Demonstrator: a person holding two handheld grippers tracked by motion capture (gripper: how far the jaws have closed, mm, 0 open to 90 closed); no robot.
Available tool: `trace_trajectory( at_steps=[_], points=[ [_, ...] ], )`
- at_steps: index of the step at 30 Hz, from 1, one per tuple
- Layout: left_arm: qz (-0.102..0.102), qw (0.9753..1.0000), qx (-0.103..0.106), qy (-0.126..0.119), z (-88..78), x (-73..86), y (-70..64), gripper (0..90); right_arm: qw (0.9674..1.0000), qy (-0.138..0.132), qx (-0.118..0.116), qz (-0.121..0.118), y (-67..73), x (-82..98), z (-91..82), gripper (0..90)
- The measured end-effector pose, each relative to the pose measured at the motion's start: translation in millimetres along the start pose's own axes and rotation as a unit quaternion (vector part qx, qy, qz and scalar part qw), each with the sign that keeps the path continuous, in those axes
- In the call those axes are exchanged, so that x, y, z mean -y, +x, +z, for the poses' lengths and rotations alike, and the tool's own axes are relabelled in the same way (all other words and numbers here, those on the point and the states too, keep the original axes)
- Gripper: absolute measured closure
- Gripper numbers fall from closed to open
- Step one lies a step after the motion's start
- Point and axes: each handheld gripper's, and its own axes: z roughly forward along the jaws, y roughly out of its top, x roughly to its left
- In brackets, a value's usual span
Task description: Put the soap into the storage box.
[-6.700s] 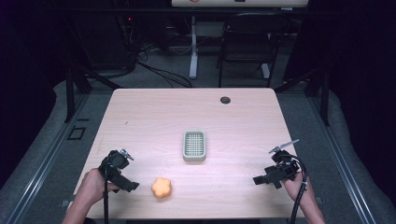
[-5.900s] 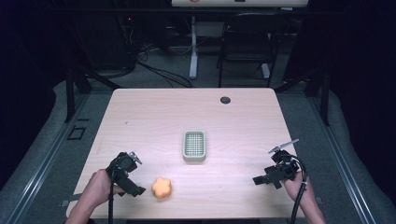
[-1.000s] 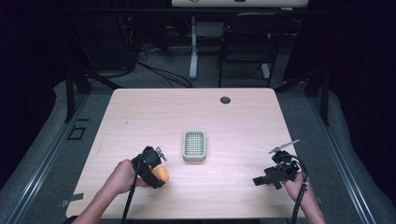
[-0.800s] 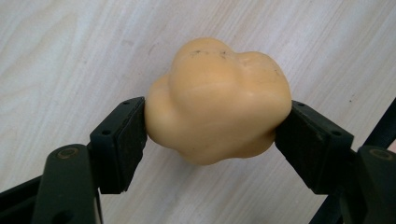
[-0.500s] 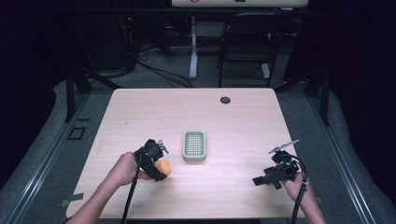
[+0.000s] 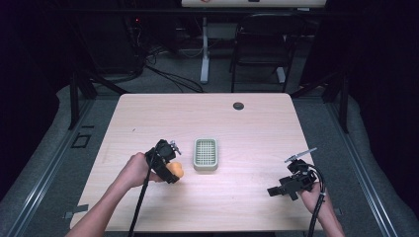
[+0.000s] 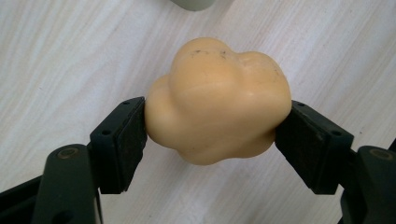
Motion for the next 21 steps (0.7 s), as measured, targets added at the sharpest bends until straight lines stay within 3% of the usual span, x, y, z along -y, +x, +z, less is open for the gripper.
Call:
trace_trajectory(
  at_steps=[21],
  points=[
    [-0.001,1.0000,-0.003,-0.003,-4.4,-20.6,15.4,26.9,1.0000,0.002,-0.002,0.000,-0.3,0.0,0.4,14.9]
  ],
)
